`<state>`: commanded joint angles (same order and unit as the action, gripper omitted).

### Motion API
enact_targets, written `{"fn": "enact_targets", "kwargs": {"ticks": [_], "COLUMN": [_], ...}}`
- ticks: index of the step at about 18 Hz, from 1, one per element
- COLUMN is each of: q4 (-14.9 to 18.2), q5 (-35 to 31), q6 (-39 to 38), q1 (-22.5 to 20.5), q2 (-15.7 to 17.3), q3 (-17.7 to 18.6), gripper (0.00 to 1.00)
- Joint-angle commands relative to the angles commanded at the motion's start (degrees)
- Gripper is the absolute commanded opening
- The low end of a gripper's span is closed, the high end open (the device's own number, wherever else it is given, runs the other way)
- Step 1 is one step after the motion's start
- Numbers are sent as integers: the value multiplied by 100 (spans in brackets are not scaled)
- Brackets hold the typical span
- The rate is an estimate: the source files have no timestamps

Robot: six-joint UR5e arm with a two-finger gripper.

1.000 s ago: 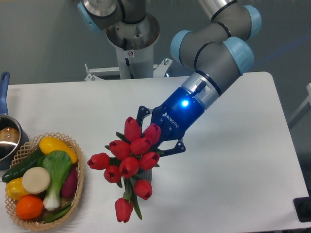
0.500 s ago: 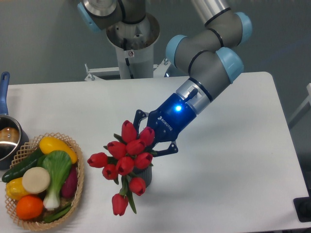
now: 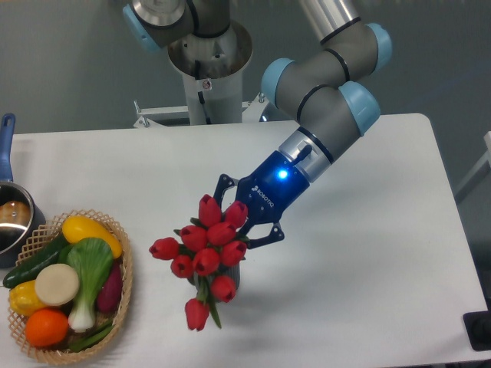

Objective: Insert the flowers into the vase

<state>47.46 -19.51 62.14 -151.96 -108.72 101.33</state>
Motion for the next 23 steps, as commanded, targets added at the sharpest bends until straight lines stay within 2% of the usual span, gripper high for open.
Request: {"fn": "enact_targets", "kwargs": {"ticks": [2, 13, 20, 23], "q4": [0, 18, 18, 18], "q5": [-26, -720, -1642, -2292], "q6": [0, 53, 53, 53], "q1": [-114, -729, -1046, -1081], "q2": [131, 852, 1063, 1142], "q3": [140, 650, 563, 545], "gripper": [100, 100, 100, 100]}}
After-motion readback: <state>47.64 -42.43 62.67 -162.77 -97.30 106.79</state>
